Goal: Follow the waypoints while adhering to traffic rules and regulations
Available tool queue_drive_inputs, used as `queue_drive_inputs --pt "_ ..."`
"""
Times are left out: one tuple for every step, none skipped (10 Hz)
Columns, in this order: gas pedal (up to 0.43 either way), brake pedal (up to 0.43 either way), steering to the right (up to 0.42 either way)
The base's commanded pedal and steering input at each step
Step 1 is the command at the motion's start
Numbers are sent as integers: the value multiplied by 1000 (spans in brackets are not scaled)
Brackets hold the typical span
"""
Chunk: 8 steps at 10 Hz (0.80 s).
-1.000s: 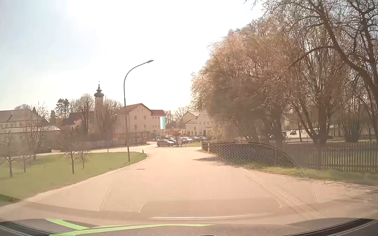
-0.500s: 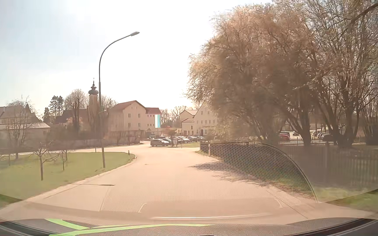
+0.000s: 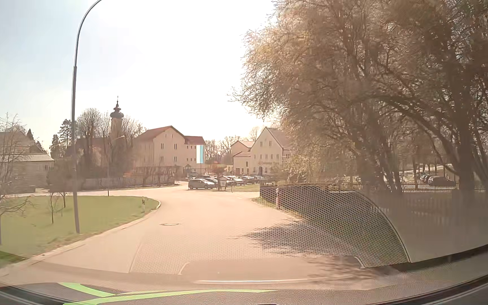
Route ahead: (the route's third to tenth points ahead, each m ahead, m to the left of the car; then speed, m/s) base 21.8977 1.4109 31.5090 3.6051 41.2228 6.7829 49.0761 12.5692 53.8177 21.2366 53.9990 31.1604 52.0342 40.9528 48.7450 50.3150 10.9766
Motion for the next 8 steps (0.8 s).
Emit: queue_drive_inputs --pt "0 37 -8" --pt "0 49 -9" --pt "0 55 -9" --pt "0 61 -10" --pt "0 67 -13" --pt "0 73 -18" --pt "0 73 -27" --pt "0 79 -31"
